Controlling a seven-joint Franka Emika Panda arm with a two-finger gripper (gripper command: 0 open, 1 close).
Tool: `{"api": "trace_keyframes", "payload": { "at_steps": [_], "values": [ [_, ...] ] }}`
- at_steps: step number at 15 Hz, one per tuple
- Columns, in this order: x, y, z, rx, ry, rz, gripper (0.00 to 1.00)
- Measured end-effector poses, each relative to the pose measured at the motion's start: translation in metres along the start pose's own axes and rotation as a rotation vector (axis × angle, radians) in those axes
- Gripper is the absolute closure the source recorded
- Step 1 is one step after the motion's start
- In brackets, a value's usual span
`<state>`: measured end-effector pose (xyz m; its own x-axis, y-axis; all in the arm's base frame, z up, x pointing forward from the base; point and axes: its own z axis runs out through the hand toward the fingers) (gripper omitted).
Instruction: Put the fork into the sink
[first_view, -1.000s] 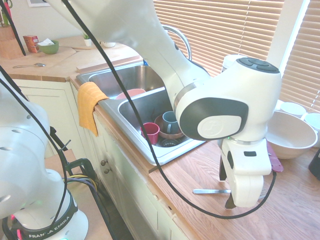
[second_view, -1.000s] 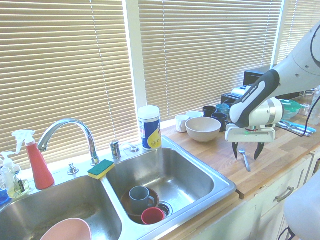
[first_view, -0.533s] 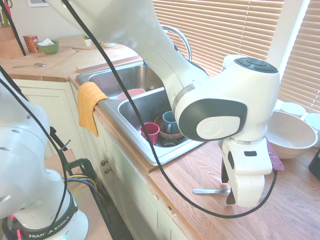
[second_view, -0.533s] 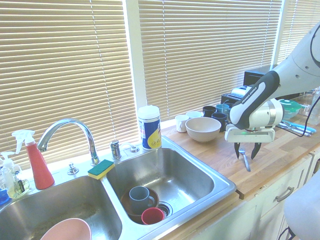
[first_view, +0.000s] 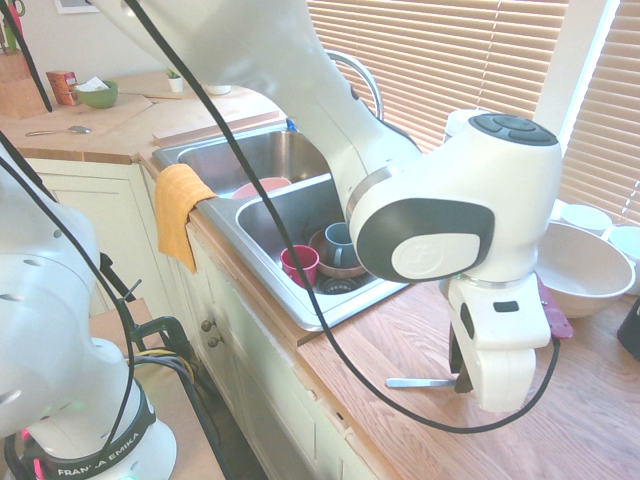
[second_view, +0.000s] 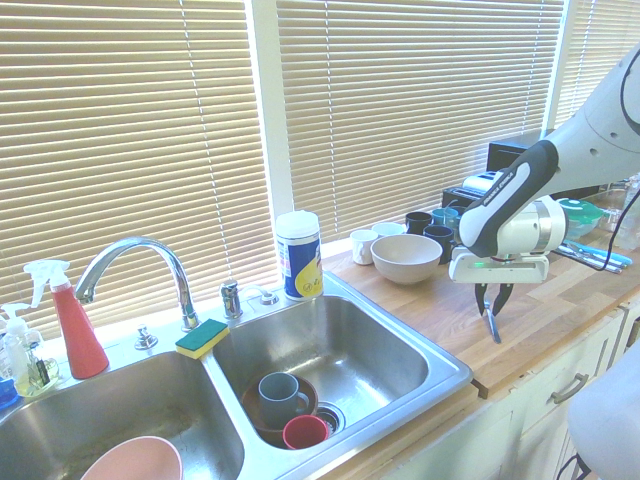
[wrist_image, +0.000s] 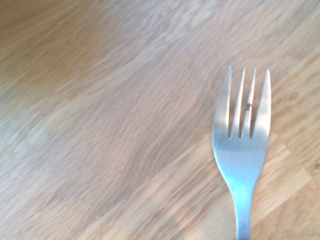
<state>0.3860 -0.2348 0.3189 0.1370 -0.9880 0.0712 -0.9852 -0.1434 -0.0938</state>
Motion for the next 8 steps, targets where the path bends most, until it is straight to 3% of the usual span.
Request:
{"api": "trace_keyframes", "payload": {
  "at_steps": [8],
  "values": [
    [0.0013, 0.0006, 0.0022, 0.001, -0.003, -0.003, 1.0]
  ]
}}
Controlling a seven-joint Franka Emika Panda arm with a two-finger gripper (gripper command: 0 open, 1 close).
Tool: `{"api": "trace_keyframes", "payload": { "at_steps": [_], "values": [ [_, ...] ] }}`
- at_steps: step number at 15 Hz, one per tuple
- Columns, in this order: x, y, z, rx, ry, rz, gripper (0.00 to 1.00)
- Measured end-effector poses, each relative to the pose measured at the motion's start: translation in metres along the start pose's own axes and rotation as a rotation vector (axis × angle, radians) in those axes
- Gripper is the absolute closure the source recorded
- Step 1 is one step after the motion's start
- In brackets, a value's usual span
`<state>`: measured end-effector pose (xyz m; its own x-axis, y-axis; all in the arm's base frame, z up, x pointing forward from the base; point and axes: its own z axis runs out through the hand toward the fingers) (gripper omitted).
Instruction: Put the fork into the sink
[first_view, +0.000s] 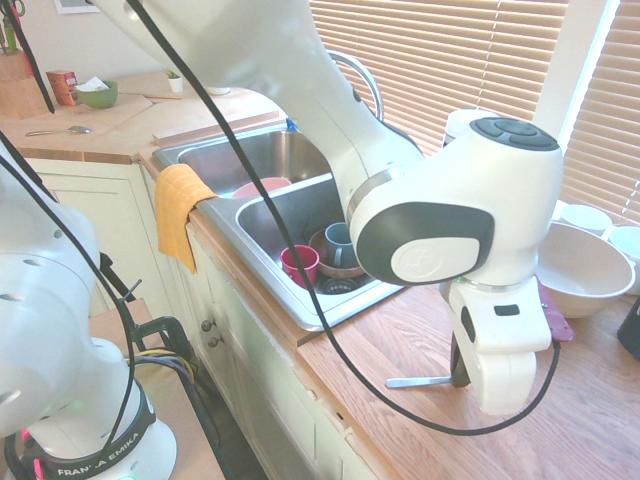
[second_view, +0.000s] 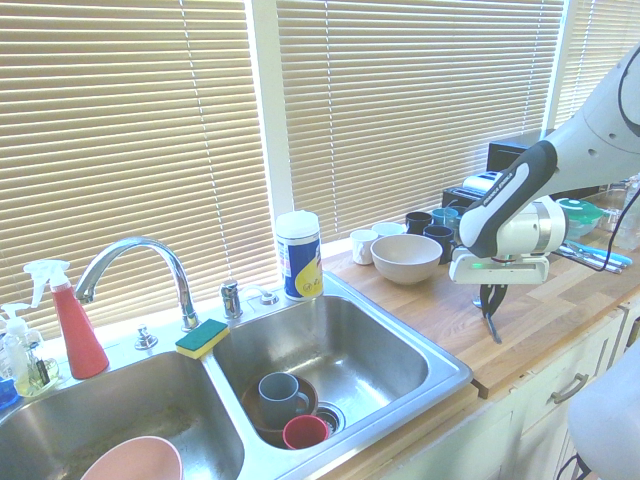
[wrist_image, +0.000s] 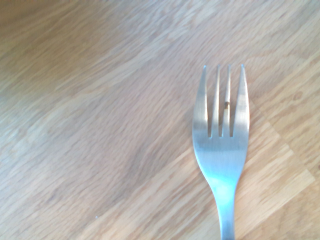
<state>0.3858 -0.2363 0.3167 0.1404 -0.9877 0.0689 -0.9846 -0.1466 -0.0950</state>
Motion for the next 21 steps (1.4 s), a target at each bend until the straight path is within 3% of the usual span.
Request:
{"api": "trace_keyframes", "payload": {
  "at_steps": [3, 7, 10, 12, 17, 21],
  "values": [
    [0.005, -0.007, -0.015, 0.027, 0.013, -0.001, 1.0],
    [0.003, -0.033, -0.094, 0.108, 0.046, -0.041, 1.0],
    [-0.04, -0.068, -0.154, 0.129, 0.047, -0.159, 1.0],
    [-0.093, -0.101, -0.169, 0.126, 0.042, -0.272, 1.0],
    [-0.234, -0.172, -0.129, 0.093, 0.016, -0.424, 1.0],
    [-0.294, -0.198, -0.06, 0.048, 0.011, -0.496, 1.0]
  ]
}}
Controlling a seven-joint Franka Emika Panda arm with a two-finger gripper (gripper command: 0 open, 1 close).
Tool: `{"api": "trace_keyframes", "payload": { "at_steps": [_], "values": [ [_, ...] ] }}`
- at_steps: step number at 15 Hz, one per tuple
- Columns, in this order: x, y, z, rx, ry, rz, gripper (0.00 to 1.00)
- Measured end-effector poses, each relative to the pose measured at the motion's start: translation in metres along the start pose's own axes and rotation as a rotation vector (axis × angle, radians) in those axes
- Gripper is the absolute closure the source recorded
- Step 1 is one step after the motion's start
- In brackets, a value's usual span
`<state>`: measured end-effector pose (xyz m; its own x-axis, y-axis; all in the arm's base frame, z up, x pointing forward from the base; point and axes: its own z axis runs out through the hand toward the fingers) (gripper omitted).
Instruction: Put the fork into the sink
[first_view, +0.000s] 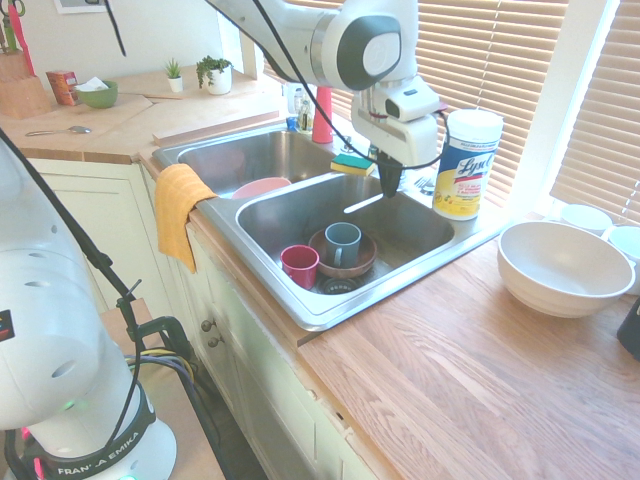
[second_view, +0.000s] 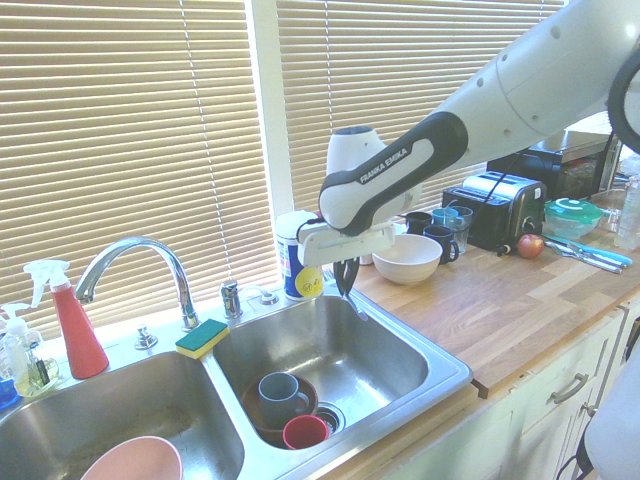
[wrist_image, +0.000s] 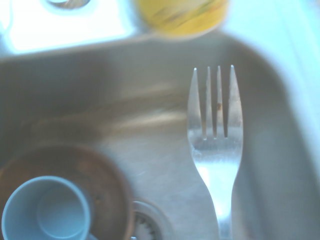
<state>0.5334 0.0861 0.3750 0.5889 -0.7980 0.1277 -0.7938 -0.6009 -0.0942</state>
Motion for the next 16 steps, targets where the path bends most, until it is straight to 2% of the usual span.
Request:
{"api": "trace_keyframes", "payload": {
  "at_steps": [5, 11, 12, 16],
  "values": [
    [-0.016, 0.0, 0.094, -0.054, -0.008, -0.055, 1.0],
    [-0.034, 0.009, 0.168, -0.089, -0.036, -0.078, 1.0],
    [-0.038, 0.01, 0.178, -0.096, -0.042, -0.082, 0.0],
    [-0.05, 0.014, 0.207, -0.114, -0.057, -0.08, 0.0]
  ]
}}
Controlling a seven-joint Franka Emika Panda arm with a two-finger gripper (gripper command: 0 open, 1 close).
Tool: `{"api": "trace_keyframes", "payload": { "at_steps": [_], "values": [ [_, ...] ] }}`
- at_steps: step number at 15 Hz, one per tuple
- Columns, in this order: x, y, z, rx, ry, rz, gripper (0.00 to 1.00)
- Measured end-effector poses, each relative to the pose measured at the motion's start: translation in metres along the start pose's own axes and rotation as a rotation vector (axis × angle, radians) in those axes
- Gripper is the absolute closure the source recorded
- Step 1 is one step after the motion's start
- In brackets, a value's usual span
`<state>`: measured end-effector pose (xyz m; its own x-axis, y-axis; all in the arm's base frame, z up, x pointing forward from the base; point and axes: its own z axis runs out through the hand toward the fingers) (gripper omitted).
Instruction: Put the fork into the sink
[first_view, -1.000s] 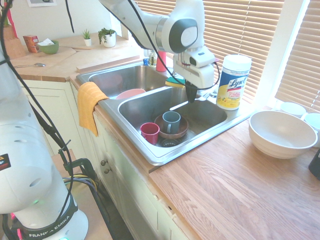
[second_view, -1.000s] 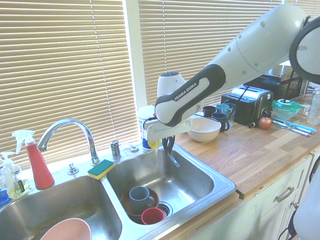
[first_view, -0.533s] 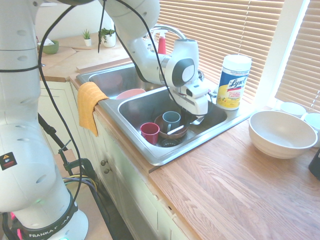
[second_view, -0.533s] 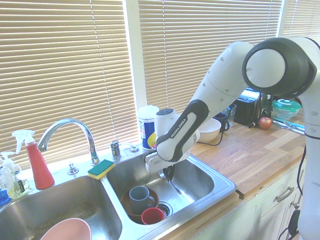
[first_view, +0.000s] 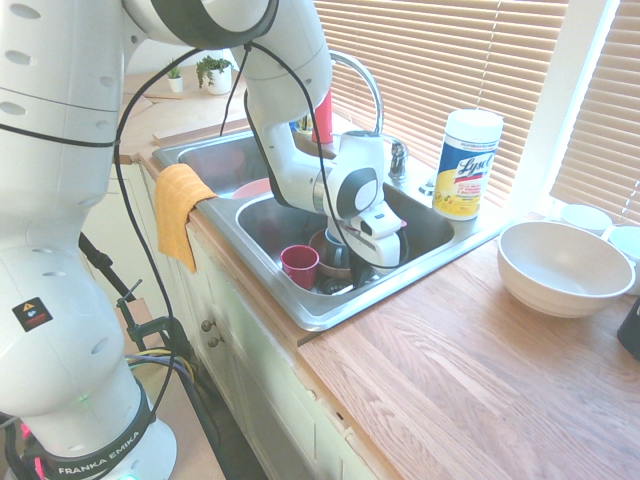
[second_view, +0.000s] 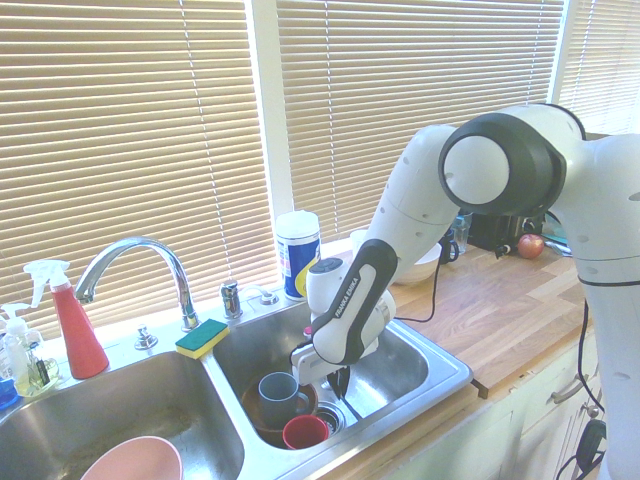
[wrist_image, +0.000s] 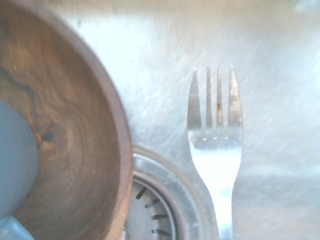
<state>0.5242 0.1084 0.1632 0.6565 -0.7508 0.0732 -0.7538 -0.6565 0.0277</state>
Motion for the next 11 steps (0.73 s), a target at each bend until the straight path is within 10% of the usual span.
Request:
{"api": "trace_keyframes", "payload": {
  "at_steps": [11],
  "values": [
    [0.009, -0.007, -0.02, 0.027, 0.032, 0.001, 0.0]
  ]
}}
